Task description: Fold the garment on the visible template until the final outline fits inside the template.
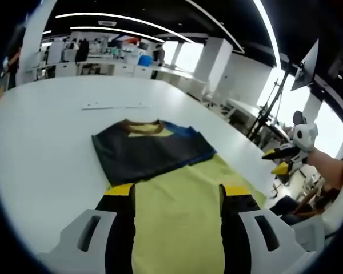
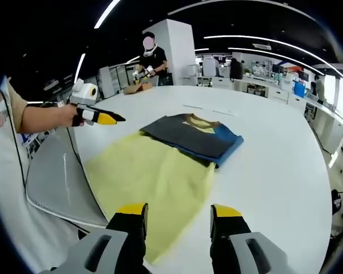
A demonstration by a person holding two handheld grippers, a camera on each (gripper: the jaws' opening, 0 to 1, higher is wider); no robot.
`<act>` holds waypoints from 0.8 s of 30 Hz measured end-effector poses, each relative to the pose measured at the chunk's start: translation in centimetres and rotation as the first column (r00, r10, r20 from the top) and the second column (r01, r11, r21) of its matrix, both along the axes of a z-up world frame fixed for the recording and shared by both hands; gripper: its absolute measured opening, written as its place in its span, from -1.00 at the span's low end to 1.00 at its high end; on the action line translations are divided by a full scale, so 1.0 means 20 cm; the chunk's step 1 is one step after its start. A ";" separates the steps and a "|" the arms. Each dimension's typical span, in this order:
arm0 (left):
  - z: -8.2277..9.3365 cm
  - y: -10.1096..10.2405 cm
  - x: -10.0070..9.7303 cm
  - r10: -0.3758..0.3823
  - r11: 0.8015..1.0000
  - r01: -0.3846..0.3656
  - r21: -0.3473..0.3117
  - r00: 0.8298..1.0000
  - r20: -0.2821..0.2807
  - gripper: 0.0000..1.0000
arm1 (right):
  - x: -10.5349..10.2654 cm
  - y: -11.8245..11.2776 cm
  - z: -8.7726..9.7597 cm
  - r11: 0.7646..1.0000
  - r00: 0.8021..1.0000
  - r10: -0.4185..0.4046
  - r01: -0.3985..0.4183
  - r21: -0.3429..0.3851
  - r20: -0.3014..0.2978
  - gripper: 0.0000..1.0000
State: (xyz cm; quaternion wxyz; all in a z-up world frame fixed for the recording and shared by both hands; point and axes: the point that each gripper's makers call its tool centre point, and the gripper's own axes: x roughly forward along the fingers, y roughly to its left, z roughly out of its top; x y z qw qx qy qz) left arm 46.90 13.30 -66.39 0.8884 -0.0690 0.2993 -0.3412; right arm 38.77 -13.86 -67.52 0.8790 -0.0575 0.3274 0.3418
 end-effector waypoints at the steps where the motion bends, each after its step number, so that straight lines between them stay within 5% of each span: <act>1: -0.01 0.02 -0.01 0.005 1.000 -0.005 0.000 1.000 -0.004 0.11 | 0.00 0.00 0.00 1.000 1.000 0.000 0.000 0.001 -0.001 -0.18; 24: -0.15 0.25 -0.25 0.109 0.994 -0.108 0.021 0.991 -0.071 0.09 | -0.04 0.04 -0.02 1.000 1.000 0.009 -0.009 0.007 -0.016 -0.17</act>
